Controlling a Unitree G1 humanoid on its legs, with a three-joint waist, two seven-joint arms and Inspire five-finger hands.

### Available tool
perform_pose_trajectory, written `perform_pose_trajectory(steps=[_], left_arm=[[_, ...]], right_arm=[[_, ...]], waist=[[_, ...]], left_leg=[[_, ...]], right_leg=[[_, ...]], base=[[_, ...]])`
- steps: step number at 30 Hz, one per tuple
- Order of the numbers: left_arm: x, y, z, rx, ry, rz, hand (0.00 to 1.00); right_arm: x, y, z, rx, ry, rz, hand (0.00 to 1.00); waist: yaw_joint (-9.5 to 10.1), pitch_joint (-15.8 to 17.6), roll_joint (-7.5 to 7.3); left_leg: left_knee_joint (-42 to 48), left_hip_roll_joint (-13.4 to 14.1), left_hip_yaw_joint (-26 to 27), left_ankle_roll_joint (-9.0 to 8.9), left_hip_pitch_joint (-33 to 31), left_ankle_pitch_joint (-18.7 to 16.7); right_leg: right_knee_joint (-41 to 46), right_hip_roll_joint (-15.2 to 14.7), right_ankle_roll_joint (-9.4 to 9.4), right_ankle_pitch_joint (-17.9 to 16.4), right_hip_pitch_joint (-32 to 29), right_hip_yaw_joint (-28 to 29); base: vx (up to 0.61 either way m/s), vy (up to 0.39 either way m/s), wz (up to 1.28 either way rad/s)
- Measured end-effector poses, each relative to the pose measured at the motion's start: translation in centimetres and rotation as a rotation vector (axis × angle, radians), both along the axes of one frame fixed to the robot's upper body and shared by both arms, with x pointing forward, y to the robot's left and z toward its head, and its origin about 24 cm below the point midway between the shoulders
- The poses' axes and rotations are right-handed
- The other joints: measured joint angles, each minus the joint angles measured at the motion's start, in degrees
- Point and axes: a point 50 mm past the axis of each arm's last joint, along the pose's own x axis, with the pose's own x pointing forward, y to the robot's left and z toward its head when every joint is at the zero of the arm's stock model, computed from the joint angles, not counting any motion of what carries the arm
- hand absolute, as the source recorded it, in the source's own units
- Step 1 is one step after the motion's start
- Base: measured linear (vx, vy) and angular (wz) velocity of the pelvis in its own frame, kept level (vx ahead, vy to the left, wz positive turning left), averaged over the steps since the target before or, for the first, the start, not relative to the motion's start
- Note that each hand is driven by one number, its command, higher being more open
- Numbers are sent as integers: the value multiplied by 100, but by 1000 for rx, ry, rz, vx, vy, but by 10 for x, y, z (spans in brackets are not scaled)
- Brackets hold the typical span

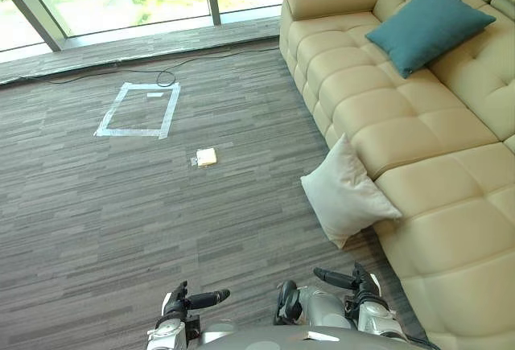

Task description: Pick up cushions and gather them together orderly.

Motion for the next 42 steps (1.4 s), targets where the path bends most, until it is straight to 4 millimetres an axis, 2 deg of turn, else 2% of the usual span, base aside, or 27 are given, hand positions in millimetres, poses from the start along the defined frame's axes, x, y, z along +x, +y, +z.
perform_pose_trajectory(steps=[2, 3, 5, 7, 8, 9, 10, 11, 12, 13, 14, 15, 16, 17, 20, 21, 23, 25, 27, 28, 29, 30, 33, 34, 36, 39, 42], left_arm=[[9, -4, 4, -1, -43, -2, 100], [9, -4, 4, -1, -43, -2, 100], [15, -9, 6, -12, -70, -3, 100], [19, -12, 7, -17, -91, -2, 100], [22, -15, 8, -21, -102, -1, 100], [22, -16, 7, -22, -101, 2, 100], [21, -17, 7, -25, -99, 10, 100], [14, -21, 3, -34, -74, 20, 100], [12, -21, 2, -37, -66, 25, 100], [11, -17, 3, -28, -61, 30, 100], [8, -13, 2, -16, -52, 34, 100], [7, -11, 2, -9, -50, 35, 100], [4, -6, 1, 6, -26, 34, 100], [4, -6, 1, 7, -21, 34, 100], [-2, -8, -2, 4, 9, 19, 100], [-2, -8, -3, 3, 16, 8, 100], [-5, -5, -4, 15, 37, -22, 100], [-9, -11, -7, 0, 62, -46, 100], [-8, -15, -8, -12, 61, -59, 100], [-7, -17, -8, -14, 58, -75, 100], [-9, -12, -7, -2, 63, -92, 100], [-7, -5, -6, 17, 60, -98, 100], [-2, -13, -6, -3, 47, -115, 100], [2, -17, -5, -17, 36, -116, 100], [5, -21, -4, -26, 19, -117, 100], [8, -23, -3, -34, 3, -113, 100], [13, -21, -1, -32, -17, -91, 100]], right_arm=[[-4, 5, -2, 10, 12, 8, 100], [-4, 5, -2, 11, 12, 8, 100], [-4, 6, -2, 10, 18, 2, 100], [-6, 5, -3, 3, 25, -1, 100], [-8, 6, -3, -2, 36, 3, 100], [-10, 5, -4, -6, 39, 6, 100], [-11, 3, -4, -13, 42, 12, 100], [-13, -1, -4, -24, 46, 16, 100], [-15, -1, -4, -26, 51, 17, 100], [-19, 4, -6, -15, 63, 24, 100], [-20, 7, -7, -10, 68, 40, 100], [-20, 9, -7, -5, 67, 50, 100], [-20, 14, -7, 12, 68, 52, 100], [-20, 14, -7, 12, 69, 49, 100], [-20, 12, -7, 8, 64, 42, 100], [-18, 12, -7, 7, 62, 47, 100], [-9, 15, -7, 7, 60, 86, 100], [0, 6, -5, -31, 59, 118, 100], [0, -2, -5, -50, 73, 126, 100], [2, -7, -3, -60, 70, 119, 100], [3, -4, -3, -58, 62, 130, 100], [1, -1, -4, -55, 62, 139, 100], [-4, -4, -5, -49, 71, 107, 100], [-4, -6, -5, -49, 71, 92, 100], [-6, -6, -5, -50, 75, 96, 100], [-9, -5, -6, -46, 81, 89, 100], [-9, -1, -7, -27, 78, 48, 100]], waist=[[36, 23, -155], [36, 27, -161], [98, 33, -175], [163, 50, -178], [231, 55, -197], [249, 35, -173], [270, -4, -124], [286, -113, -5], [291, -185, 34], [310, -290, -74], [336, -391, -193], [348, -409, -214], [350, -473, -350], [350, -476, -355], [326, -499, -302], [326, -514, -273], [308, -536, -205], [256, -527, 48], [165, -457, 127], [98, -370, 158], [100, -380, 19], [103, -408, -133], [63, -334, -61], [65, -278, -43], [121, -243, 0], [169, -224, 49], [211, -166, -25]], left_leg=[[-308, 27, 241, 133, -439, -197], [-318, 26, 243, 134, -447, -198], [-1279, -94, 215, 156, -750, -328], [-1894, -362, -290, 150, -1014, -326], [-2409, -650, -857, 95, -1149, -291], [-2663, -761, -1090, 51, -1144, -239], [-2868, -805, -1276, 97, -1147, -154], [-3030, -761, -1300, 319, -1096, -6], [-2948, -745, -1250, 273, -1068, 325], [-2742, -783, -964, 266, -1018, 156], [-2752, -814, -696, 332, -943, 71], [-2762, -825, -578, 358, -911, 44], [-2960, -864, -215, 481, -576, -26], [-3014, -868, -171, 493, -517, -32], [-3615, -857, 212, 541, 135, -10], [-3740, -829, 340, 518, 224, 17], [-4178, -805, 824, 392, 499, 155], [-4889, -710, 1156, 277, 862, 477], [-5097, -665, 1249, 235, 1057, 570], [-5127, -614, 1255, 210, 1179, 642], [-5104, -653, 1289, 190, 1261, 650], [-5026, -614, 1283, 100, 1278, 587], [-4239, -241, 1202, 47, 1033, 553], [-3464, -6, 1102, 48, 779, 550], [-2759, 127, 701, -10, 542, 188], [-2933, -162, 197, -1, 238, -194], [-3600, -598, -405, 108, -146, -130]], right_leg=[[-289, 43, 59, -57, 430, 313], [-293, 43, 60, -57, 435, 317], [-419, 30, 138, -68, 623, 706], [-472, -15, 229, -124, 750, 1103], [-452, -96, 374, -218, 825, 1458], [-421, -114, 471, -298, 825, 1613], [-329, -127, 560, -418, 814, 1791], [-64, -118, 719, -659, 777, 2080], [126, -140, 818, -796, 749, 2214], [476, -315, 1011, -922, 645, 2387], [864, -483, 1099, -925, 408, 2397], [1058, -549, 1143, -897, 283, 2365], [1663, -900, 1394, -623, -15, 1870], [1719, -950, 1378, -585, -22, 1761], [1652, -1457, 1271, -617, 57, 419], [1360, -1461, 1274, -613, 55, 180], [278, -1343, 1171, -161, -14, -385], [229, -1185, 1045, 102, -92, -681], [744, -1251, 1021, 93, -271, -760], [1435, -1360, 786, 72, -560, -805], [709, -1236, 748, 150, -553, -709], [510, -1183, 658, -71, -444, -714], [62, -839, 606, -19, -190, -721], [-200, -685, 557, 32, 47, -672], [-445, -483, 494, 61, 299, -509], [-553, -407, 460, 53, 466, -214], [-530, -481, 523, 45, 527, 104]], base=[[367, -43, -57], [327, 11, -69], [298, 89, -85], [292, 163, -111], [283, 227, -113], [344, 318, -122], [370, 376, -114], [337, 349, -110], [364, 381, -115], [291, 311, -101], [389, 424, -93], [300, 313, -110], [284, 281, -78], [193, 157, -78], [147, 100, -52], [127, -5, -84], [152, -77, -112], [171, -79, -98], [87, -57, -42], [46, -76, -25], [70, -161, -35], [77, -230, -44], [96, -255, -19], [96, -258, -19], [87, -149, -42], [81, 16, -61], [84, 86, -56]])
